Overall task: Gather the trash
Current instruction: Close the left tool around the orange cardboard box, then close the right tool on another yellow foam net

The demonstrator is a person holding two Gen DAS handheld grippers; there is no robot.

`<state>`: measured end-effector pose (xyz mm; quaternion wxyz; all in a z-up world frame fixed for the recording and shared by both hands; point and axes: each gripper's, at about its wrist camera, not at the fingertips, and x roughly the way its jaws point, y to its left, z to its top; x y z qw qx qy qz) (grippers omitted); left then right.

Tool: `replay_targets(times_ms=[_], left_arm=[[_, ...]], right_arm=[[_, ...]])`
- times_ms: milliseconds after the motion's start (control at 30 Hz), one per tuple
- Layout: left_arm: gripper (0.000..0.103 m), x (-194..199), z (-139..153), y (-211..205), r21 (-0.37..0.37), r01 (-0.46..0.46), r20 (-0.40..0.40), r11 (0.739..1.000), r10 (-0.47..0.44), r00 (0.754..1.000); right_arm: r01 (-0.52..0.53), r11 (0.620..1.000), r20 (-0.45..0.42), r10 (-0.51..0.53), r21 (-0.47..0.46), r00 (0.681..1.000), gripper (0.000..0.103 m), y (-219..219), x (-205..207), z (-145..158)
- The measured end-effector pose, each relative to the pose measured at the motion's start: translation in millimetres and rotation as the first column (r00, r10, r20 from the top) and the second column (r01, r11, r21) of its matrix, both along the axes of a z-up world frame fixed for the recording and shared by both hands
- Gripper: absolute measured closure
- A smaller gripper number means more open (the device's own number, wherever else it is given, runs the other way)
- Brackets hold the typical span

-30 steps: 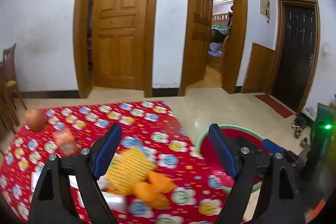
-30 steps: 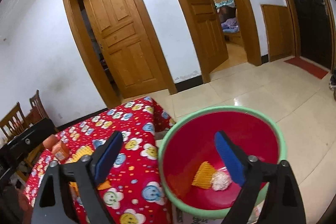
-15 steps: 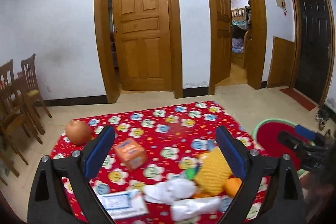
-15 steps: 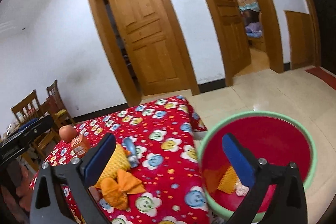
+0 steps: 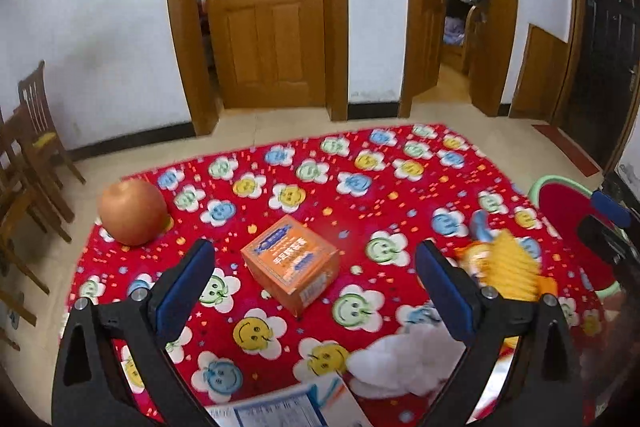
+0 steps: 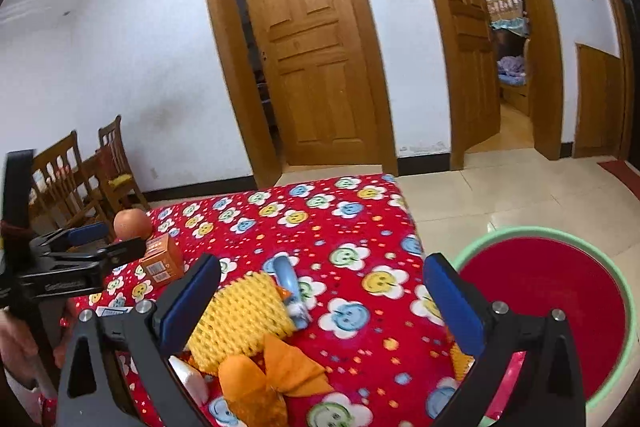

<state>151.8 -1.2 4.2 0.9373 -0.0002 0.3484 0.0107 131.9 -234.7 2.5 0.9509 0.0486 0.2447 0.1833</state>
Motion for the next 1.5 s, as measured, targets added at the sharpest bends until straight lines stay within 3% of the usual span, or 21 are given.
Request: replay_targets(times_ms=[133,300,433,633,800,933,1067,1133,1367,1500], left_arm=[[0.005,14.8,-18.1,11.2,-0.036,-0.047,-0.063,0.998,0.045,0.997],[0.007,20.2,-31.5,23.4,-0.109,-0.074,-0.085,0.991,0.065,0.994],[0.039,20.8,-37.0,20.7,-0.114,-0.052,-0.106,0.992,0.04,0.994],[0.04,11.8,-31.1,13.4,-0.116,0.004,-0.06,0.993,-0.011,0.998],[0.04,-13.7,-15.6,14.6,-0.171,0.013,0.001,0.985,-0.013,1.0],[0.04,-42.8,4.9,1.0,-0.119,0.026,0.109,0.993,-0.013,0.994],[0.04,-56.1,14.2,-19.4,-0.035,0.055,0.191,0.998,-0.048,0.98],[0.04,-55.9,12.6,-25.0,0.008,0.055,0.191,0.998,-0.056,0.98],[0.04,-54.4,6.8,-30.7,0.021,0.065,0.175,0.998,-0.068,0.982],[0.039,-53.0,3.8,-29.4,0.013,0.065,0.165,0.998,-0.066,0.984]], right_arm=[[-0.014,0.997,-0.007,0.013,-0.078,1.0,0.0,15.7,2.0,-7.2],[-0.035,0.997,0.004,0.036,-0.072,0.999,0.0,15.9,-0.9,-5.6],[-0.033,0.998,-0.024,0.032,-0.057,0.999,0.0,13.5,2.9,-8.3],[-0.012,1.0,-0.073,0.011,-0.014,0.997,0.0,4.7,9.7,-12.4],[0.013,0.999,-0.118,-0.008,0.046,0.993,0.0,-8.8,15.4,-17.4],[0.027,0.997,-0.158,-0.016,0.069,0.987,0.0,-14.6,18.4,-22.5],[-0.042,0.997,-0.162,0.052,0.062,0.985,0.0,-4.7,17.1,-22.6],[-0.069,0.997,-0.157,0.076,0.047,0.985,0.0,1.5,15.8,-22.1],[-0.209,0.976,-0.142,0.199,-0.059,0.97,0.002,37.1,7.1,-20.9],[-0.263,0.963,-0.208,0.245,-0.06,0.947,0.015,47.8,17.3,-28.4]])
